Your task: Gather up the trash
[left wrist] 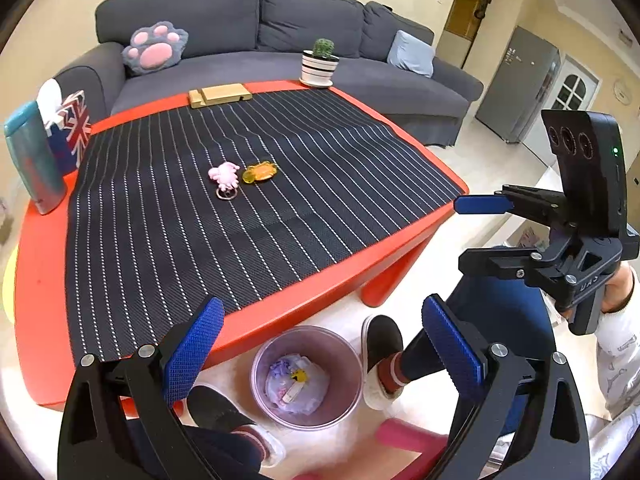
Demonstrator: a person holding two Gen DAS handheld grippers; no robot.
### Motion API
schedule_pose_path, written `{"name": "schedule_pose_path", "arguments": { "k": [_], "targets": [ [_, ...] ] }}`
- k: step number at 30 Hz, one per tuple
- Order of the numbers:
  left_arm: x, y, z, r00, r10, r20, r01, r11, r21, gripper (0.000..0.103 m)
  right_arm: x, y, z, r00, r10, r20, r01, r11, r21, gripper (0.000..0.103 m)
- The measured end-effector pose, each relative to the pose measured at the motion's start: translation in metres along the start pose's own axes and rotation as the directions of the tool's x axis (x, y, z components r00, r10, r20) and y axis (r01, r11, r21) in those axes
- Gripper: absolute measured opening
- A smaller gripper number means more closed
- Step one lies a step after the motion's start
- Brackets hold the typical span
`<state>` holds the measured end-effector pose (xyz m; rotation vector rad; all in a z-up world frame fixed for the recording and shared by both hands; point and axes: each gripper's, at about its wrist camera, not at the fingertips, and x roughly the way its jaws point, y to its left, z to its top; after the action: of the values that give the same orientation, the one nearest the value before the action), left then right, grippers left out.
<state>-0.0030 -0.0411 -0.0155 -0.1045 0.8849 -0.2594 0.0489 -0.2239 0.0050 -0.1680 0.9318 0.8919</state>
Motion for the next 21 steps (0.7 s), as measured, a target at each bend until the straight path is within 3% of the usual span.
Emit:
{"name": "schedule_pose_path", "arguments": {
  "k": [9, 21],
  "targets": [
    [-0.004, 0.018, 0.016, 0.999, 0.041, 0.034, -0.041, 0.999, -0.011, 0.095, 0.007, -0.001, 0.023, 1.0, -0.019, 0.011, 0.019, 1.0, -0.024, 0.092],
    [-0.012, 0.043, 0.032, 0.993, 0.086, 0.077, -0.084, 0.996, -0.031, 0.095, 0.046, -0.005, 0.089, 0.997, -0.062, -0.037, 0.056, 0.988, -0.141, 0.092]
  ]
}}
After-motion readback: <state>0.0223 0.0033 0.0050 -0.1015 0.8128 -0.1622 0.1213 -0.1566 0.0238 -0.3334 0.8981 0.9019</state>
